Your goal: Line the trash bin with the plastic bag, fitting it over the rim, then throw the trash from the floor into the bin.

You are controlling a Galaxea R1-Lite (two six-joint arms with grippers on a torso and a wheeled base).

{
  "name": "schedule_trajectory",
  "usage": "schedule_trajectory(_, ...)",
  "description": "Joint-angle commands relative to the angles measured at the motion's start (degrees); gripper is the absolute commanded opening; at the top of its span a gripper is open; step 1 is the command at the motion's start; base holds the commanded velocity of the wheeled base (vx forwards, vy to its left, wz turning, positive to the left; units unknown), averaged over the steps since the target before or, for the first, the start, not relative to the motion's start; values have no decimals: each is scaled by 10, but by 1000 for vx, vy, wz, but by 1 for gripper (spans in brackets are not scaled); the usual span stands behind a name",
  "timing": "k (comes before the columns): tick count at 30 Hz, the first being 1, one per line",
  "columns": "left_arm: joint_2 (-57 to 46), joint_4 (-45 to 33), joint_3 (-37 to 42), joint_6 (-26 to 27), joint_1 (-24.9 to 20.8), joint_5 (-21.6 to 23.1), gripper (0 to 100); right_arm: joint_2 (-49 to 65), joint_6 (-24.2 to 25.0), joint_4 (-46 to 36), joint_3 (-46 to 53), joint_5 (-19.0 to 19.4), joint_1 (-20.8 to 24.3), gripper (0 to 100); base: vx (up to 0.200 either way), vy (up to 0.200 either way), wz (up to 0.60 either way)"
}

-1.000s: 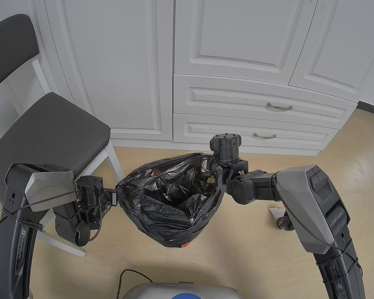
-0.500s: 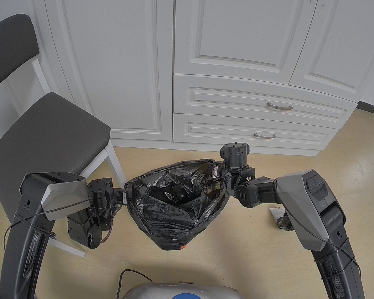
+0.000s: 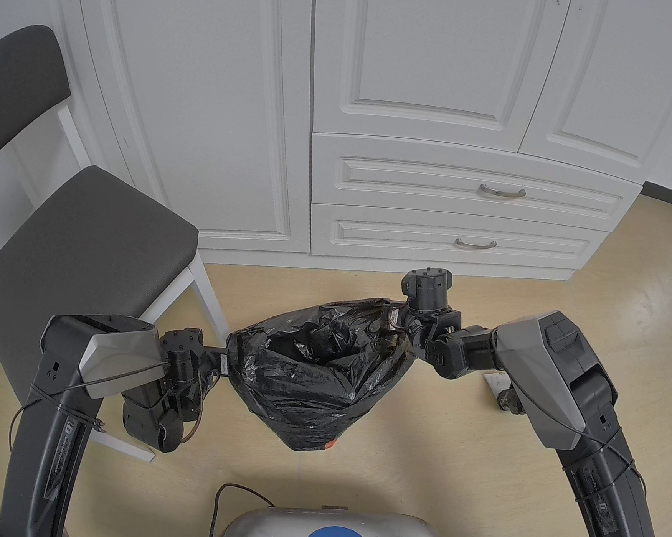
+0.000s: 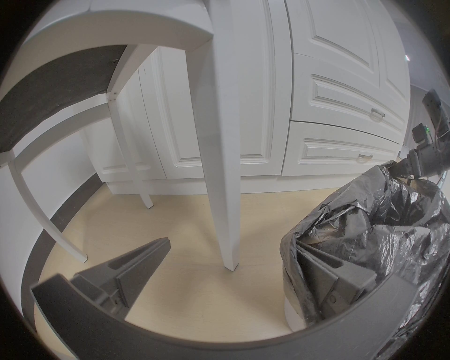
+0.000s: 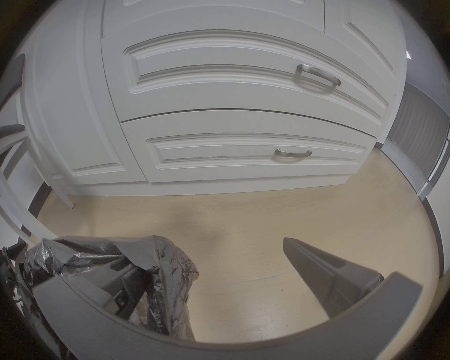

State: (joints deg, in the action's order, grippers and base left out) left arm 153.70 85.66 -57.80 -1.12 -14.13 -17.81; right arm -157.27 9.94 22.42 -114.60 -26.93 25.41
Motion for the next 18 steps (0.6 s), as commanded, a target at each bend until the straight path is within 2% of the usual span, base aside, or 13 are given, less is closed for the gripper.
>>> schedule_trajectory(1,-41,1,36,2,2,1,100,36,-2,-4,0,-1,7,100,0,0,0)
schedule_trajectory(3,-60,1,58,2,2,7,100,60,-6,-21,3,-1,10,100,0,0,0)
schedule_trajectory(7,-108,2,113,7,0,25,100,146,-12,-96,77,-3,27,100,0,0,0)
schedule_trajectory(12,-129,3,139,10,-5,33,100,220,-32,-98,184,0,35,100,0,0,0)
schedule_trajectory(18,-122,20,147,25,-5,34,100,233,-33,-97,259,11,29,100,0,0,0)
